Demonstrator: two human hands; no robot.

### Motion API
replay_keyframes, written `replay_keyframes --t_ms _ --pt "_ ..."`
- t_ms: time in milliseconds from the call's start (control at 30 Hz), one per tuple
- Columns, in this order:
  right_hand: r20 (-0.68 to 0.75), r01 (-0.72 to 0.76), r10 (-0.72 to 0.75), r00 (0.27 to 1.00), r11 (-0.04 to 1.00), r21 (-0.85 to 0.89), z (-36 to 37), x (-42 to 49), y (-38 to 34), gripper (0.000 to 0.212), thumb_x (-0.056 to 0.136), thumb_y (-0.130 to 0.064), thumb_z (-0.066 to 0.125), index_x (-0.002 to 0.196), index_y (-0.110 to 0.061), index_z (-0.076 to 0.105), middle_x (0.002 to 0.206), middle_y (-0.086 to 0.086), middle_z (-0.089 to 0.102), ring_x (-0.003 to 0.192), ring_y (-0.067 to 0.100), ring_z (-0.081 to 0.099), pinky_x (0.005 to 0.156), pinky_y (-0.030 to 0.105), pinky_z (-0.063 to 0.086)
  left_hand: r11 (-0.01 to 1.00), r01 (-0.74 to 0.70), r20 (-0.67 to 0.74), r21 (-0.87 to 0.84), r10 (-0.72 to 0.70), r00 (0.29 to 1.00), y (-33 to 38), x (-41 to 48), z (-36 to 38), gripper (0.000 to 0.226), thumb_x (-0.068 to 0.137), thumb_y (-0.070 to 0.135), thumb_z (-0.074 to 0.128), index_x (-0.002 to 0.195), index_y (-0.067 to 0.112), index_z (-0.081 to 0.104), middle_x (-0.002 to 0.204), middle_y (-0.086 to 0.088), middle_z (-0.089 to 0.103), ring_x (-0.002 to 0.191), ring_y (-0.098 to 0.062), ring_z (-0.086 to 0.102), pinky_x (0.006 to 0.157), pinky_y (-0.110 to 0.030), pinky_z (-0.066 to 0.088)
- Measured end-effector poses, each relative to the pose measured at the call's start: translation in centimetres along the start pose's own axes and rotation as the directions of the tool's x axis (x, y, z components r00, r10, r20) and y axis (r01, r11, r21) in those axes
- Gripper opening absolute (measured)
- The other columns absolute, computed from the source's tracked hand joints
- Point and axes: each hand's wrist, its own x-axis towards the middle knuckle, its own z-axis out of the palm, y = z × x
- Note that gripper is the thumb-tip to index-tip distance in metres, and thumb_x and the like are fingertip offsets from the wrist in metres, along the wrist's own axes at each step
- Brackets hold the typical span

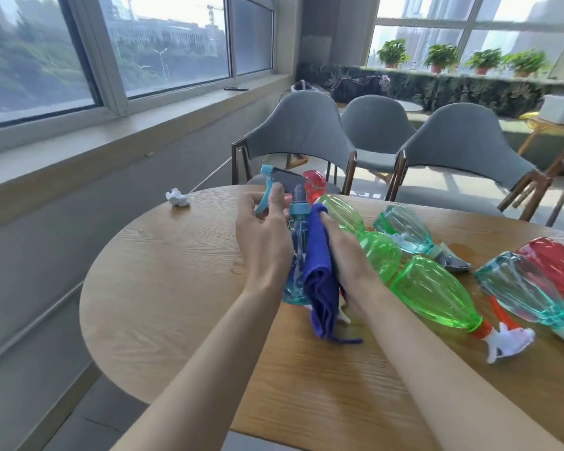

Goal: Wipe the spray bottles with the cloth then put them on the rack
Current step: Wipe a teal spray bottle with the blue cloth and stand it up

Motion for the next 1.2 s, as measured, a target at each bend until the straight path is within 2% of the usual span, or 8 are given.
replay_keyframes --t_ms 167,367,467,600,700,900,1100,1200 --pt "0.038 0.311 -0.314 0.949 0.906 -0.287 1.5 -2.5 0.7 0.020 0.111 -0.041 0.051 0.109 -0.032 0.068 0.097 -0.015 0.073 0.091 0.005 0.068 0.084 0.025 0.051 0.999 0.036 -0.065 0.031 -0.034 0.997 -0.3 -0.6 -1.5 0.031 0.106 0.050 0.061 0.094 0.022 0.060 0.094 -0.003 0.079 0.088 -0.024 0.078 0.086 -0.057 0.062" --pt "-0.048 0.063 -0.073 0.996 0.983 -0.173 1.8 -1.7 -0.8 0.049 0.108 -0.053 0.050 0.105 -0.011 0.074 0.096 0.017 0.075 0.086 0.029 0.068 0.090 0.048 0.054 0.996 0.082 0.007 -0.022 -0.081 0.997 0.1 -0.7 -1.9 0.028 0.108 0.042 0.062 0.096 0.018 0.055 0.096 0.000 0.079 0.086 -0.019 0.079 0.081 -0.054 0.065" --pt "0.001 0.019 -0.019 1.000 0.999 -0.031 1.6 -1.3 -0.4 0.055 0.101 -0.063 0.051 0.106 -0.015 0.078 0.102 0.023 0.075 0.087 0.033 0.069 0.096 0.059 0.054 0.999 0.054 0.021 -0.004 -0.053 0.998 0.1 -0.3 -1.7 0.028 0.108 0.044 0.061 0.099 0.018 0.056 0.097 -0.001 0.080 0.090 -0.021 0.079 0.082 -0.053 0.065" --pt "0.069 0.190 -0.184 0.981 0.977 -0.101 1.3 -1.4 0.7 0.030 0.107 -0.054 0.051 0.112 -0.034 0.072 0.100 0.005 0.076 0.096 0.030 0.073 0.096 0.054 0.055 0.999 0.049 -0.008 0.009 -0.049 0.999 -0.4 0.5 -1.4 0.027 0.109 0.044 0.059 0.101 0.018 0.059 0.101 0.000 0.079 0.091 -0.018 0.078 0.071 -0.035 0.064" --pt "0.104 0.264 -0.251 0.962 0.954 -0.141 1.4 -1.4 0.5 0.021 0.110 -0.045 0.053 0.111 -0.031 0.069 0.089 -0.006 0.072 0.085 0.018 0.069 0.089 0.049 0.055 0.998 0.060 -0.037 0.011 -0.059 0.998 -0.6 1.2 -1.5 0.029 0.109 0.044 0.060 0.100 0.016 0.061 0.098 0.001 0.080 0.089 -0.017 0.079 0.069 -0.035 0.061" --pt "0.183 -0.052 0.011 0.983 0.975 0.217 0.6 -1.0 -1.3 0.041 0.112 -0.043 0.048 0.107 -0.012 0.073 0.082 0.006 0.071 0.065 0.016 0.069 0.061 0.027 0.058 0.993 0.087 0.030 -0.082 -0.085 0.996 -0.4 1.4 -0.9 0.028 0.108 0.036 0.064 0.096 0.013 0.057 0.085 -0.008 0.077 0.064 -0.017 0.071 0.054 -0.033 0.055" --pt "0.117 0.359 -0.339 0.933 0.884 -0.299 0.4 -1.5 2.2 0.030 0.109 -0.053 0.049 0.134 -0.040 0.059 0.118 -0.015 0.069 0.109 0.007 0.066 0.098 0.036 0.051 0.996 0.067 -0.056 0.052 -0.064 0.996 -1.2 1.1 -0.9 0.031 0.109 0.044 0.060 0.098 0.015 0.062 0.098 -0.005 0.079 0.087 -0.026 0.078 0.079 -0.049 0.064" --pt "0.087 0.288 -0.276 0.957 0.937 -0.198 -0.5 -1.5 2.1 0.035 0.107 -0.056 0.049 0.125 -0.031 0.066 0.108 -0.004 0.072 0.101 0.018 0.068 0.097 0.042 0.053 0.999 0.007 0.046 0.040 -0.009 0.999 -1.2 0.2 -0.6 0.028 0.109 0.040 0.060 0.095 0.016 0.059 0.094 -0.009 0.078 0.077 -0.023 0.074 0.074 -0.046 0.061"
